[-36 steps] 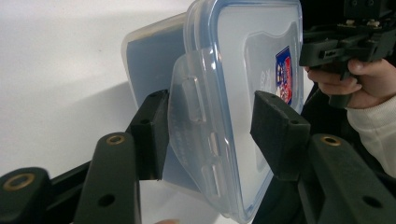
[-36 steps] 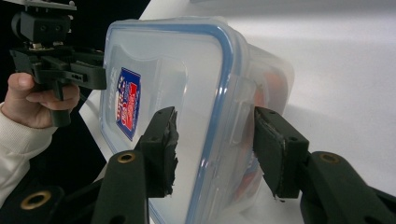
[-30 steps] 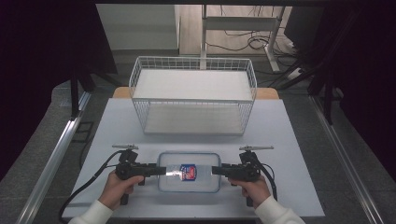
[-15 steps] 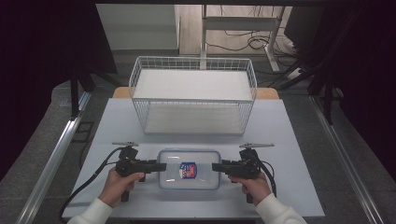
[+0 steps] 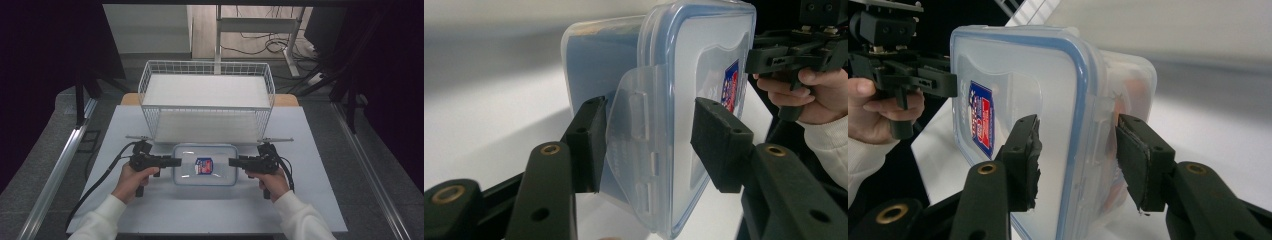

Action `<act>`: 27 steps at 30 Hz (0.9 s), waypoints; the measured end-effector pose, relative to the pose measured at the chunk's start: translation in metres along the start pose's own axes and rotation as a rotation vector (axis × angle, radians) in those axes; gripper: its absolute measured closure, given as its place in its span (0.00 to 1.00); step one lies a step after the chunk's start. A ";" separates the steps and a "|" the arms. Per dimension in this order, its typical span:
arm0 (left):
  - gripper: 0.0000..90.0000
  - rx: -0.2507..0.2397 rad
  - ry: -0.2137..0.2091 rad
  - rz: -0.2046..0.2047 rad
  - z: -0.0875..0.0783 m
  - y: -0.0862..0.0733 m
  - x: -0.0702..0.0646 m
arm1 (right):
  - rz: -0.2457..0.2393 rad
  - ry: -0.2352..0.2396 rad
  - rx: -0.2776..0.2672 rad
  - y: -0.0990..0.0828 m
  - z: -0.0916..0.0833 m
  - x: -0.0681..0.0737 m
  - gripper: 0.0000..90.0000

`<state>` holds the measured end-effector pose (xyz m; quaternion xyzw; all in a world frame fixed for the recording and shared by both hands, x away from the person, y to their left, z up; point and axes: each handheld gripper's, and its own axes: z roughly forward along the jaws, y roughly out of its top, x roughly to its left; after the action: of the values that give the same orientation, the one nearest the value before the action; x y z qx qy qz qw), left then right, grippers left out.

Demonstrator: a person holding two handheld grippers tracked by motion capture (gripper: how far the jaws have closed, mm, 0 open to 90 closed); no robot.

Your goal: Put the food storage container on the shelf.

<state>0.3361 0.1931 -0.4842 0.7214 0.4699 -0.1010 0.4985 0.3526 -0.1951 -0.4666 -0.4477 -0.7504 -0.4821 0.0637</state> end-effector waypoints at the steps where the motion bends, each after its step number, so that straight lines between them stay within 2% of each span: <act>1: 0.55 -0.004 0.001 0.004 0.000 0.005 0.003 | 0.000 0.002 -0.006 0.004 0.002 -0.003 0.59; 8: 0.55 -0.023 0.002 0.018 0.000 0.029 0.021 | -0.001 0.013 -0.018 0.031 0.017 -0.016 0.60; 12: 0.55 -0.027 0.004 0.026 0.006 0.037 0.028 | -0.003 -0.004 -0.048 0.050 0.020 -0.020 0.64; 14: 0.55 -0.054 -0.005 0.019 0.008 0.039 0.033 | -0.024 -0.023 -0.054 0.058 0.021 -0.021 0.64; 17: 0.55 -0.071 -0.002 -0.008 0.012 0.042 0.039 | -0.010 -0.030 -0.052 0.063 0.025 -0.025 0.65; 22: 0.55 -0.079 -0.001 -0.005 0.013 0.054 0.041 | 0.028 -0.029 -0.068 0.067 0.029 -0.032 0.65; 25: 0.55 -0.093 -0.009 -0.026 0.016 0.060 0.045 | 0.032 -0.036 -0.073 0.072 0.030 -0.034 0.66; 27: 0.55 -0.098 -0.010 -0.041 0.019 0.063 0.047 | 0.017 -0.049 -0.086 0.074 0.031 -0.036 0.66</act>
<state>0.4165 0.2011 -0.4836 0.6859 0.4867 -0.0916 0.5332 0.4382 -0.1825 -0.4529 -0.4682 -0.7264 -0.5022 0.0299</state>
